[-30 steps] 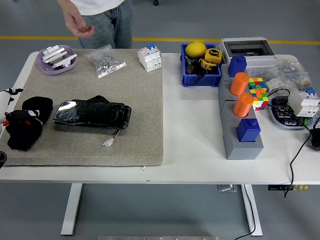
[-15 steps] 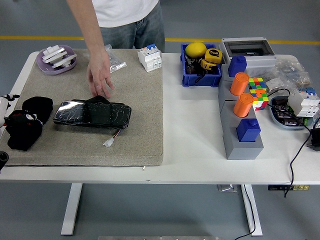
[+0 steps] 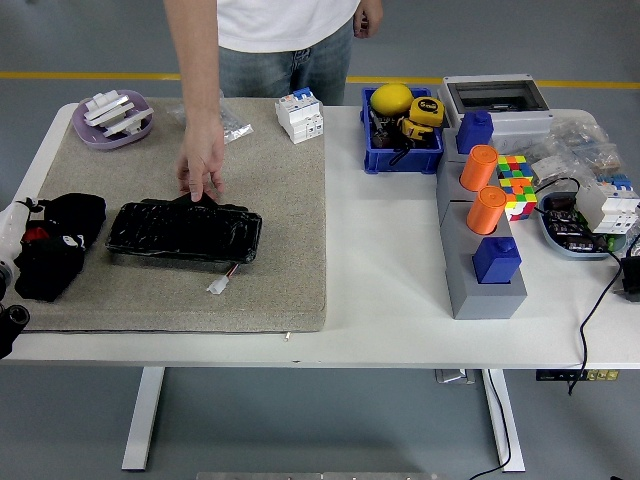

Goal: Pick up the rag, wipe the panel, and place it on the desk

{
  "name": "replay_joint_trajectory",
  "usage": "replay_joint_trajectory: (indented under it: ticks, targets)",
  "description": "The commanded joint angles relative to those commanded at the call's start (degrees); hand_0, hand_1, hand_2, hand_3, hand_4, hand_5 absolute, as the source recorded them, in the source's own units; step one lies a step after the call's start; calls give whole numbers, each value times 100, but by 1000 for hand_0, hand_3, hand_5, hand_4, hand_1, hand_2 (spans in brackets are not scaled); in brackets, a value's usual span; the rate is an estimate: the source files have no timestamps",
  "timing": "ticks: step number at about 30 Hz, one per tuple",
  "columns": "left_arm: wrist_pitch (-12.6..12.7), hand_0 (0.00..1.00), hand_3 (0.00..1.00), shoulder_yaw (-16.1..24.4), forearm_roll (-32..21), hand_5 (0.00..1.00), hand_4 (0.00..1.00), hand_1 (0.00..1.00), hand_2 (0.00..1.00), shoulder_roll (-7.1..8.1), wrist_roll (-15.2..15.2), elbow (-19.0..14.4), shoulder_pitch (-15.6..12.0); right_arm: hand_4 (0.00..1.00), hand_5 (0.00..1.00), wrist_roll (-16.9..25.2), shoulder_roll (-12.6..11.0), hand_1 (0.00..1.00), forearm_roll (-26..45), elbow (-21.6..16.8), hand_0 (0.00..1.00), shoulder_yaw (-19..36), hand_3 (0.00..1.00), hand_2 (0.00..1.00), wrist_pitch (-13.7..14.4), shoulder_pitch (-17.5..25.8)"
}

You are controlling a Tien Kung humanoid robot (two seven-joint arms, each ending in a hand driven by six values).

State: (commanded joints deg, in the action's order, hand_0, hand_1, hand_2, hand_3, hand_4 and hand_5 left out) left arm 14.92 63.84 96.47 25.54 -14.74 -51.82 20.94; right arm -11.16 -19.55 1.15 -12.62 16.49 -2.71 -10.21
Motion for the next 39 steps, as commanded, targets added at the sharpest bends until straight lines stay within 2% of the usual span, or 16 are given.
replay_joint_trajectory:
  ticks: [4, 5, 10, 11, 16, 17, 22, 23, 28, 29, 34, 35, 39]
  targets:
    - [41, 550, 813, -46, -5, 337, 983, 551, 842, -14, -17, 17, 4, 998, 567, 3, -15, 590, 7, 4, 709, 4, 637, 646, 9, 3]
    - [73, 490, 759, -49, 5, 188, 882, 442, 826, -19, -27, 20, 7, 998, 567, 13, -19, 590, 31, 7, 709, -5, 637, 646, 12, 9]
    - [179, 490, 759, -86, 3, 188, 882, 442, 826, -16, -18, 15, -2, 998, 567, 17, -34, 590, 15, 6, 709, -2, 637, 646, 20, 3]
    - [219, 402, 639, -101, 3, 96, 759, 294, 764, -17, -17, 20, -3, 998, 566, 14, -35, 591, 1, 7, 709, 7, 637, 645, 21, 1]
    - [391, 402, 639, -144, 45, 96, 759, 294, 764, -28, -16, 40, -10, 998, 566, 30, -39, 591, 22, 14, 709, -3, 637, 645, 30, -2]
    - [419, 359, 584, -153, 58, 19, 628, 236, 637, -27, -16, 43, -13, 998, 568, 30, -41, 591, 18, 15, 709, -1, 640, 645, 31, -5]
    - [560, 359, 584, -196, 110, 19, 628, 236, 637, -34, 0, 71, -26, 998, 568, 18, -50, 591, -11, 20, 709, 29, 640, 645, 38, -6]
    - [584, 321, 548, -197, 138, 2, 478, 174, 566, -41, -21, 87, -27, 998, 567, 28, -52, 591, 15, 23, 708, 16, 640, 645, 40, -3]
    - [717, 321, 548, -215, 269, 2, 478, 174, 566, -51, -52, 94, -50, 998, 567, 39, -55, 591, 30, 29, 708, 8, 640, 645, 41, 0]
    - [737, 307, 504, -212, 293, 2, 233, 148, 518, -51, -57, 91, -54, 998, 568, 39, -54, 591, 29, 30, 708, 8, 640, 646, 43, -1]
    - [807, 307, 504, -213, 274, 2, 233, 148, 518, -35, -40, 72, -74, 998, 568, 49, -52, 591, 43, 34, 708, 0, 640, 646, 46, -3]
    - [821, 299, 435, -204, 278, 2, 251, 134, 477, -36, -34, 66, -80, 998, 568, 51, -50, 591, 48, 35, 708, -2, 639, 646, 48, -4]
    - [871, 299, 435, -193, 207, 2, 251, 134, 477, -30, 31, 49, -101, 998, 568, 64, -45, 591, 80, 40, 708, -22, 639, 646, 50, -9]
